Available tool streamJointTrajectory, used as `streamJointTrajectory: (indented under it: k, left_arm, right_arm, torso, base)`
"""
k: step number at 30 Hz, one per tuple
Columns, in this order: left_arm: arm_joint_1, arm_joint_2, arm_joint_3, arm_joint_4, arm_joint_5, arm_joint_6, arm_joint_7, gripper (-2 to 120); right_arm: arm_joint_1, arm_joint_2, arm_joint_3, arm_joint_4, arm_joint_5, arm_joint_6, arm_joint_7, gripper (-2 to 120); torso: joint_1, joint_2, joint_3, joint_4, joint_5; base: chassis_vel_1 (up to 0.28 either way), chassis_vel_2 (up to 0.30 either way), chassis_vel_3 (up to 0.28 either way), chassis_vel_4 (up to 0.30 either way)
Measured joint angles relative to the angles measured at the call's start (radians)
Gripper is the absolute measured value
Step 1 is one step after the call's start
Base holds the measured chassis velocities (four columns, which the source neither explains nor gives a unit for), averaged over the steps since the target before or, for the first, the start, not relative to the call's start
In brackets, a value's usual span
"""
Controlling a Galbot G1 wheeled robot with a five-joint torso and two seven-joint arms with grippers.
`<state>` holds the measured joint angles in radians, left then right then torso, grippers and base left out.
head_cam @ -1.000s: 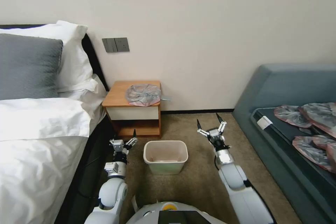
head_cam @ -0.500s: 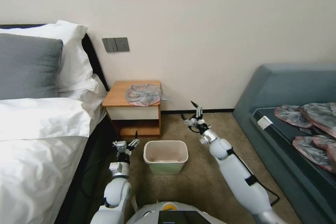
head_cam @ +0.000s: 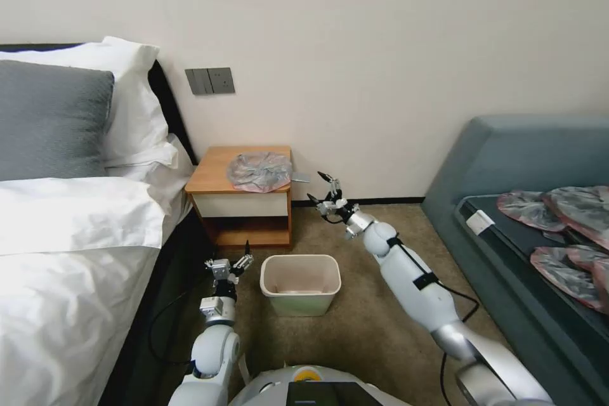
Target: Pick up the garbage bag from the table and place it over the trash can.
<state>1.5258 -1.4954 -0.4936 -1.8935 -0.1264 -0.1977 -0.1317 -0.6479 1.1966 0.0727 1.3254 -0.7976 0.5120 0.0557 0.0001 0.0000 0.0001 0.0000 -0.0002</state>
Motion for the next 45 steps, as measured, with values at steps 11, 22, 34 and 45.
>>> streamJointTrajectory:
  k: [11,22,34,45]
  left_arm:
    - [0.002,-0.004,-0.003,0.0,0.002,-0.004,-0.001,98]
    - [0.009,-0.011,-0.002,-0.006,0.007,-0.007,-0.01,98]
    - [0.024,-0.014,-0.008,-0.017,0.01,-0.018,-0.02,98]
    - [0.018,-0.009,-0.019,-0.016,0.007,-0.021,-0.031,98]
  right_arm:
    - [0.119,0.051,-0.05,-0.173,-0.062,0.044,0.032,96]
    - [0.18,0.108,-0.074,-0.272,-0.089,0.064,0.035,55]
    - [0.205,0.109,-0.085,-0.283,-0.069,0.067,0.024,13]
    - [0.201,0.111,-0.092,-0.271,-0.052,0.062,0.018,0]
  torso:
    - [0.0,0.0,0.0,0.0,0.0001]
    - [0.0,0.0,0.0,0.0,0.0002]
    - [0.0,0.0,0.0,0.0,0.0002]
    - [0.0,0.0,0.0,0.0,0.0003]
  base:
    - [0.0,0.0,0.0,0.0]
    - [0.0,0.0,0.0,0.0]
    - [0.0,0.0,0.0,0.0]
    - [0.0,0.0,0.0,0.0]
